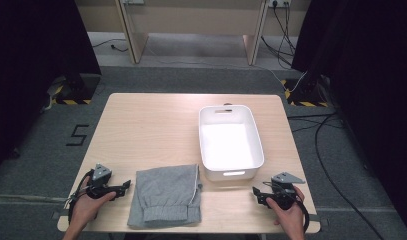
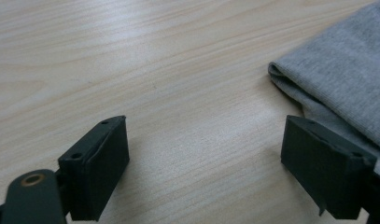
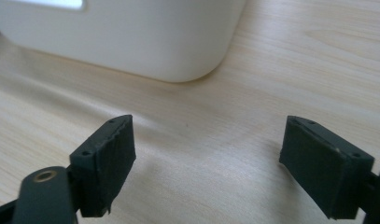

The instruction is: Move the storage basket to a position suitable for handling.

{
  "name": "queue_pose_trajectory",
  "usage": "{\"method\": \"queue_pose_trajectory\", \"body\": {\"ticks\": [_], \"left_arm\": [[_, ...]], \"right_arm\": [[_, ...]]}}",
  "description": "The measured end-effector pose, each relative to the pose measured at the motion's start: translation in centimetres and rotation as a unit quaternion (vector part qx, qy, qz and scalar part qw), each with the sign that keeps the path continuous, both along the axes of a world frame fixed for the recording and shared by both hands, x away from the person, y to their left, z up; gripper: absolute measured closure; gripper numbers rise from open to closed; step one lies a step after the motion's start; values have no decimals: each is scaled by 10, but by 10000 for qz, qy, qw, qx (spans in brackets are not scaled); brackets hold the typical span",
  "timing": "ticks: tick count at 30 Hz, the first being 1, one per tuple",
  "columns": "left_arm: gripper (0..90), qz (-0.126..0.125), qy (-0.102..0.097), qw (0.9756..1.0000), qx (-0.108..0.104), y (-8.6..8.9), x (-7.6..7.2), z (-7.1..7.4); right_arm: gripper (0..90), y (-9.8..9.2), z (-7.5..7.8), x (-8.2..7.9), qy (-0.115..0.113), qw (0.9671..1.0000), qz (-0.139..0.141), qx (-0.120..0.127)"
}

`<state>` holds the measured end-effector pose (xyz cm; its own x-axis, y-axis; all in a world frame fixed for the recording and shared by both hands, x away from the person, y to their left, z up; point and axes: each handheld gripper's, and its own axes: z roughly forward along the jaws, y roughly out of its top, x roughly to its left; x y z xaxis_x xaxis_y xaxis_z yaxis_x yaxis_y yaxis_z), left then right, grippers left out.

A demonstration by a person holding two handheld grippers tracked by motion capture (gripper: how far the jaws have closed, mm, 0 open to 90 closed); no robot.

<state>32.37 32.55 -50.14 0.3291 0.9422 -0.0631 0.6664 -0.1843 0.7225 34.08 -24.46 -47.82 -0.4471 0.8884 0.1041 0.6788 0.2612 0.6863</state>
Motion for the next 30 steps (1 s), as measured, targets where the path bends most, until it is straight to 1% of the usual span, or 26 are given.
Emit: {"method": "queue_pose_trajectory", "body": {"ticks": [1,2,3,4,6,7,8,11,12,13,14,15,16,17,18,19,20,21,22,23,24,26,28,29,30], "left_arm": [[157,16,-6,10000,-10,0,0,0],[160,16,-6,10000,-10,0,0,0],[161,12,30,10000,-77,0,0,1],[167,8,18,10000,-87,0,0,3],[171,32,-89,9999,-122,-1,0,8],[171,32,-89,9999,-122,-1,0,8],[171,30,-213,9996,-197,-3,0,18],[170,-43,-305,9991,-292,-8,2,29],[171,-99,-339,9988,-328,-11,3,32],[170,-99,-339,9988,-328,-11,3,32],[170,-231,-361,9984,-367,-19,6,39],[171,-298,-369,9982,-367,-23,8,43],[170,-298,-369,9982,-367,-23,8,43],[170,-420,-399,9976,-386,-33,13,50],[170,-420,-399,9976,-386,-33,13,50],[170,-558,-393,9965,-486,-43,19,58],[170,-645,-373,9958,-522,-49,23,61],[170,-747,-345,9952,-538,-56,27,65],[170,-816,-353,9948,-502,-61,29,68],[170,-816,-353,9948,-502,-61,29,68],[170,-945,-380,9938,-453,-72,36,74],[170,-1045,-398,9927,-454,-82,41,78],[170,-1174,-407,9913,-429,-91,46,80],[170,-1174,-407,9913,-429,-91,46,80],[170,-1248,-389,9906,-413,-99,50,82]], "right_arm": [[204,-2,2,0,-43,10000,-12,-31],[208,-2,5,-1,-60,10000,-71,3],[211,-4,8,-2,-105,9999,-96,8],[213,-5,12,-4,-143,9998,-135,0],[215,-6,20,-6,-241,9995,-201,3],[215,-6,20,-6,-241,9995,-201,3],[216,-8,28,-9,-331,9991,-268,6],[217,-9,40,-12,-449,9984,-338,55],[217,-9,45,-13,-529,9980,-325,63],[219,-9,50,-14,-583,9978,-313,90],[221,-9,56,-15,-667,9973,-294,101],[223,-8,60,-16,-721,9969,-290,119],[223,-8,60,-16,-721,9969,-290,119],[230,-5,70,-17,-876,9955,-298,190],[230,-5,70,-17,-876,9955,-298,190],[233,0,77,-19,-1017,9942,-227,275],[234,2,80,-19,-1013,9942,-189,302],[236,5,83,-18,-1065,9937,-151,324],[242,8,86,-15,-1097,9935,-130,283],[242,8,86,-15,-1097,9935,-130,283],[257,12,90,-7,-1082,9938,-94,232],[265,14,89,3,-1081,9939,-44,221],[279,14,87,16,-958,9949,-54,308],[279,14,87,16,-958,9949,-54,308],[282,16,83,27,-852,9961,-16,241]]}}
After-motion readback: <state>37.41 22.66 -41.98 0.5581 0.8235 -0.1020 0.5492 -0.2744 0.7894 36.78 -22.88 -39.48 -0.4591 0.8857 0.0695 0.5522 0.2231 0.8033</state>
